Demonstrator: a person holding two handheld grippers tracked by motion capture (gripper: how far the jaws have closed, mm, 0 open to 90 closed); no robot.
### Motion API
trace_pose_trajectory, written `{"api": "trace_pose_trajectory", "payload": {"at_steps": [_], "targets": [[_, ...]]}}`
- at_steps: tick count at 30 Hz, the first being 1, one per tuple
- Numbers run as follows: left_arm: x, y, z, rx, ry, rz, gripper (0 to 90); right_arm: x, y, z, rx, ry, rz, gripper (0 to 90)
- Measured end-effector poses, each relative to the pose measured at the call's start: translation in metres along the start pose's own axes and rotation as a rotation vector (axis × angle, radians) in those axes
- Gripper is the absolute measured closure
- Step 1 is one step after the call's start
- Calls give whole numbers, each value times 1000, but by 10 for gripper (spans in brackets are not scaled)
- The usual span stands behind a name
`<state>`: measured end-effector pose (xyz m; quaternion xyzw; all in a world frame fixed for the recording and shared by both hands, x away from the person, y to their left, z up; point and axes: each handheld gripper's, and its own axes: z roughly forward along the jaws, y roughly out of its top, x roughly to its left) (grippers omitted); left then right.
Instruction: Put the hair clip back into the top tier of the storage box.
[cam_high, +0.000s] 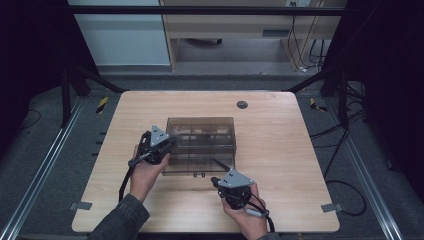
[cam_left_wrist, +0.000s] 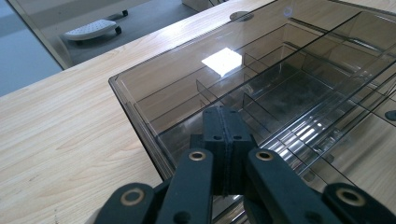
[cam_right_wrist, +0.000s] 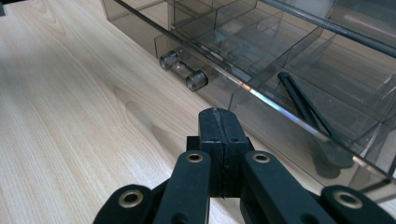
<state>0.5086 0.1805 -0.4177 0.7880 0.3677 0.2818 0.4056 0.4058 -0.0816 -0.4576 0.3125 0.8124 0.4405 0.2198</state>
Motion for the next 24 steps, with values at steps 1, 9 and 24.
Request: {"api": "trace_pose_trajectory", "payload": {"at_steps": [1, 9, 24], "targets": [[0, 0, 0, 0, 0, 0, 896, 0, 0, 1, -3, -3, 1, 900], [-1, 0, 0, 1, 2, 3, 895, -1, 2, 3, -11, -1, 6, 900], [-1, 0, 1, -1, 0, 0, 895, -1, 4, 11, -32, 3, 20, 900]]}}
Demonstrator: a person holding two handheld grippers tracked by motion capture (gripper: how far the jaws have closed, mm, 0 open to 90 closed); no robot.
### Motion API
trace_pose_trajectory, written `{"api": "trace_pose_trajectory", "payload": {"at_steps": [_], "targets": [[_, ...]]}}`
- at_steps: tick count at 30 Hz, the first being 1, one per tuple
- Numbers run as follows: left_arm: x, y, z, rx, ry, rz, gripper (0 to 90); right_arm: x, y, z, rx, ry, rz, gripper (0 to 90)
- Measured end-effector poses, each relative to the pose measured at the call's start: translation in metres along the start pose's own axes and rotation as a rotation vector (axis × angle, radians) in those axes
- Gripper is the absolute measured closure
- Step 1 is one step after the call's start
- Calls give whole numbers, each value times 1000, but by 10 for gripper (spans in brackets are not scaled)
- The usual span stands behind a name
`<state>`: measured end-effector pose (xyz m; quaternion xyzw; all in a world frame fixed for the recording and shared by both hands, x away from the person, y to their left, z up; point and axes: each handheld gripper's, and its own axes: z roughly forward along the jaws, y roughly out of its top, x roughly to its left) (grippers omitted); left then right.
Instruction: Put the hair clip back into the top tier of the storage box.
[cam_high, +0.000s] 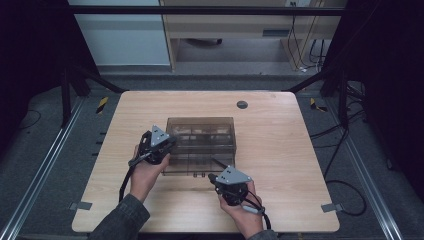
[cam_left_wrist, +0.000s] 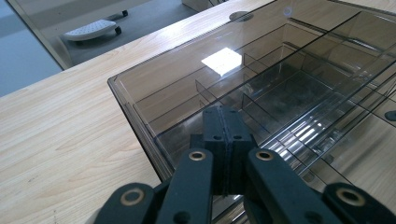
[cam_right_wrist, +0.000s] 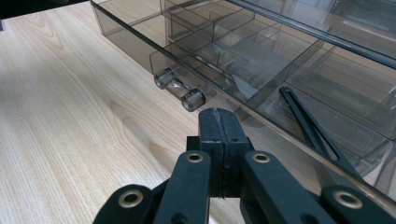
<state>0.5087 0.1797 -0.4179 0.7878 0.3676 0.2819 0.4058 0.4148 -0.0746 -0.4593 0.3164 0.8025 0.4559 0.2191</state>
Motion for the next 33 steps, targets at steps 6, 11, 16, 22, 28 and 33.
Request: {"api": "trace_pose_trajectory", "payload": {"at_steps": [6, 11, 16, 22, 28, 33], "targets": [[0, 0, 0, -1, 0, 0, 894, 1, 0, 3, 3, 5, -2, 900], [0, 0, 0, -2, 2, -1, 888, 0, 0, 5, 7, 6, 1, 900], [0, 0, 0, -3, 2, -2, 886, 1, 0, 7, 9, 9, 2, 900], [0, 0, 0, -3, 1, 0, 886, 1, 1, 8, 8, 11, 1, 900], [0, 0, 0, -2, -1, 0, 888, 2, 2, 9, 8, 14, 0, 900], [0, 0, 0, -1, -1, 0, 888, 2, 2, 9, 9, 15, 0, 900]]}}
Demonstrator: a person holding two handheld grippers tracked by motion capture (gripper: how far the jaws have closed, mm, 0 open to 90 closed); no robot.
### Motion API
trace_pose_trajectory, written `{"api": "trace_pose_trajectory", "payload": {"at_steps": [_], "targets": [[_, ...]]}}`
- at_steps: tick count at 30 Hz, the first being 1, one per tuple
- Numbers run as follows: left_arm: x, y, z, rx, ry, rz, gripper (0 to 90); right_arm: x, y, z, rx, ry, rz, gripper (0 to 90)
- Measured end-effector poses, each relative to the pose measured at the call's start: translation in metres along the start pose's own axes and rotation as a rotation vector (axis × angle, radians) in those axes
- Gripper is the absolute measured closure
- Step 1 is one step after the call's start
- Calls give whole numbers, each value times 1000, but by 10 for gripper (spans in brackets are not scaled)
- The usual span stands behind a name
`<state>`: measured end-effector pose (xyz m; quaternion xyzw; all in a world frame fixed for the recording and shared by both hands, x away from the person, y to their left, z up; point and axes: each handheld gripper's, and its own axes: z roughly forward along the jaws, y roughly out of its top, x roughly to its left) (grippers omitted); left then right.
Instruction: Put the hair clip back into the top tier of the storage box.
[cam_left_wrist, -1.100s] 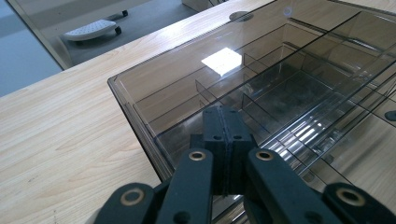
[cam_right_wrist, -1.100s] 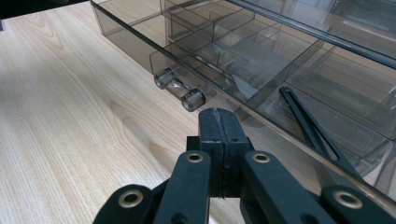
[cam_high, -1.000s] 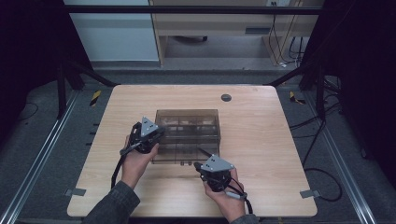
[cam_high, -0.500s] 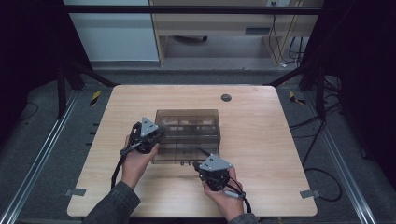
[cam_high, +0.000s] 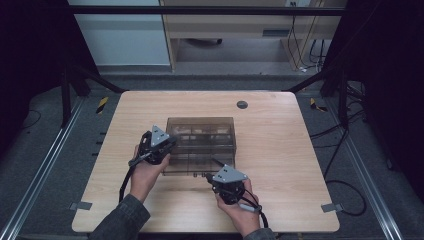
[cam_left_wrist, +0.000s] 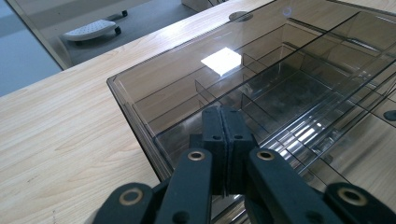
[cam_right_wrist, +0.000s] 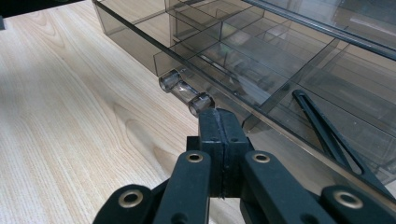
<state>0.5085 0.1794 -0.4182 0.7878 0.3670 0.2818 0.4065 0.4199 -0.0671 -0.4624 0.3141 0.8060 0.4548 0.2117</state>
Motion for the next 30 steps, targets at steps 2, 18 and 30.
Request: {"api": "trace_pose_trajectory", "payload": {"at_steps": [2, 18, 30], "targets": [[0, 0, 0, 0, 0, 0, 889, 0, 0, 0, 0, 0, 3, 900], [0, 0, 0, -1, -2, 2, 889, -4, 2, 1, -4, 0, 14, 900], [0, -1, 0, -8, -1, -3, 890, -6, 4, 3, -4, -4, 17, 900]]}}
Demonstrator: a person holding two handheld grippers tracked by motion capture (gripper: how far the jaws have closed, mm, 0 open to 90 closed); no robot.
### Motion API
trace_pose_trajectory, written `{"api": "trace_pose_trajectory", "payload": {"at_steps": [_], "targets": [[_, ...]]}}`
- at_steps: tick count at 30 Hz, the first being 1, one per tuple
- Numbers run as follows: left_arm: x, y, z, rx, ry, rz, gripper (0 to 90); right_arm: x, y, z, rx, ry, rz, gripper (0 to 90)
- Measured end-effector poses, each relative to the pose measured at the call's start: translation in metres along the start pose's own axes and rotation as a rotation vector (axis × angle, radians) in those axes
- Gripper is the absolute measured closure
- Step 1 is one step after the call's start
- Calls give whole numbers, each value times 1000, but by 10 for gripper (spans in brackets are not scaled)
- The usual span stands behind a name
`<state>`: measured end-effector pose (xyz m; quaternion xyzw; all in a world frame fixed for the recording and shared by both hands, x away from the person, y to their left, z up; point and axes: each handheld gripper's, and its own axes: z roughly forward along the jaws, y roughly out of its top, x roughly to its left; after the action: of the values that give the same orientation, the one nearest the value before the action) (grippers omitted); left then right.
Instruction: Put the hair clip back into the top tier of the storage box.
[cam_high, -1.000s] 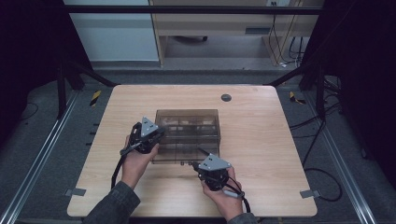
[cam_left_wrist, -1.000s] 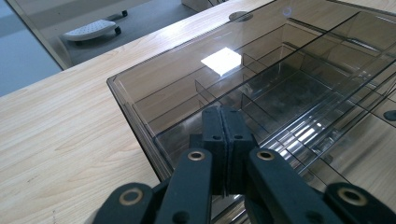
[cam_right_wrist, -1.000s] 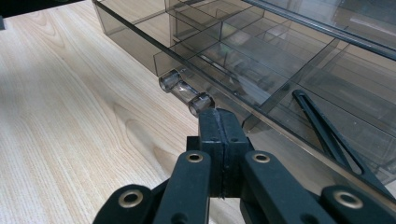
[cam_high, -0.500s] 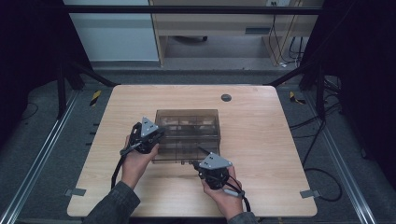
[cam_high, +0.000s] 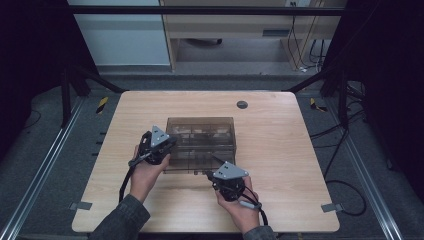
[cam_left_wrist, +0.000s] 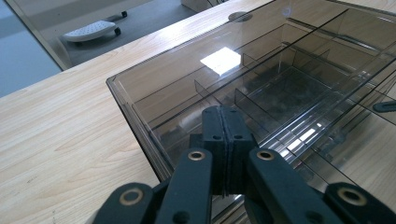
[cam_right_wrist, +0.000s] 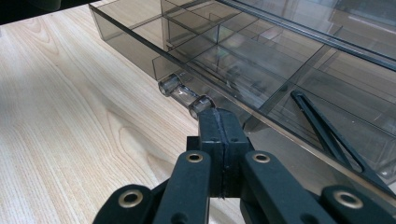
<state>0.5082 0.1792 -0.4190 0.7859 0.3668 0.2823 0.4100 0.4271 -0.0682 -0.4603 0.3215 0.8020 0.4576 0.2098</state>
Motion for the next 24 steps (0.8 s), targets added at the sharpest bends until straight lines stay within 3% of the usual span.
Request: {"api": "trace_pose_trajectory", "payload": {"at_steps": [24], "targets": [[0, 0, 0, 1, 1, 2, 890, -4, 5, 5, -6, -7, 12, 900]]}}
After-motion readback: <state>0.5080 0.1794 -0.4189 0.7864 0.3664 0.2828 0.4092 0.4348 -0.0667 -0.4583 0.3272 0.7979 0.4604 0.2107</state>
